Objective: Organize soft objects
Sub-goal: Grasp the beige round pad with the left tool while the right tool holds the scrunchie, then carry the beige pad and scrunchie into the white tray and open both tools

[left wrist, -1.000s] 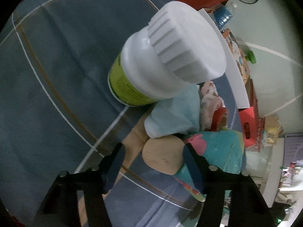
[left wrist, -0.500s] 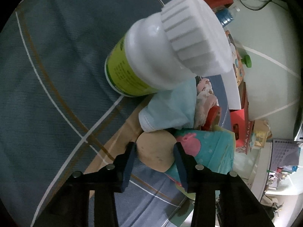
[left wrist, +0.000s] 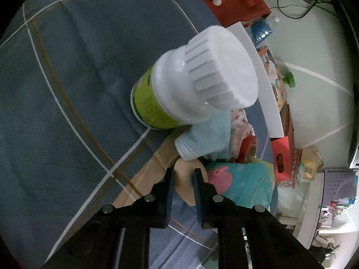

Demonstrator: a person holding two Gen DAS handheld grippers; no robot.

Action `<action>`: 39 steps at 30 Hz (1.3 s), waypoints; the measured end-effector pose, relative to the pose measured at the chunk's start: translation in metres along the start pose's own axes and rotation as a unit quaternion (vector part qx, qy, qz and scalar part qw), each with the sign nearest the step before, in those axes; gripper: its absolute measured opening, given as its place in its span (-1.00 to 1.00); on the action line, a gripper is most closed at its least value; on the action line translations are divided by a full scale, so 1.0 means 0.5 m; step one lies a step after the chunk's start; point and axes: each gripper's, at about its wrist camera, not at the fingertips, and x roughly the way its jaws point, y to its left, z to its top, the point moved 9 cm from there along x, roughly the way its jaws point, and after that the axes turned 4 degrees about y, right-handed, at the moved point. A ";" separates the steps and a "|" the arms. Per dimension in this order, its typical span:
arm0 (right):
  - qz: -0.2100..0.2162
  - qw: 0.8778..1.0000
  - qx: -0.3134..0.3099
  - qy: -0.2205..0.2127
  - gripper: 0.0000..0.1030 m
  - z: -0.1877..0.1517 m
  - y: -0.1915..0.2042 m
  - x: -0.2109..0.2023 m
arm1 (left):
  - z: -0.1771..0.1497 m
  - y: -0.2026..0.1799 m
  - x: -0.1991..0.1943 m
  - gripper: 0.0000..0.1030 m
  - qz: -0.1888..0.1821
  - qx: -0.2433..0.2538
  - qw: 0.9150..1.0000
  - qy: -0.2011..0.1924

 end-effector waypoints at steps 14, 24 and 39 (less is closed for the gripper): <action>0.002 1.000 0.000 -0.014 -0.55 0.003 0.002 -0.029 | -0.001 -0.023 -0.047 -0.70 -0.005 0.017 0.999 -0.032; 0.007 0.999 -0.007 -0.045 -0.55 0.011 0.012 -0.084 | -0.007 -0.061 -0.126 -0.70 -0.024 0.044 0.996 -0.079; -0.033 0.994 0.033 -0.098 -0.55 0.039 -0.073 -0.163 | -0.072 -0.200 -0.195 -0.70 -0.072 0.146 0.981 -0.105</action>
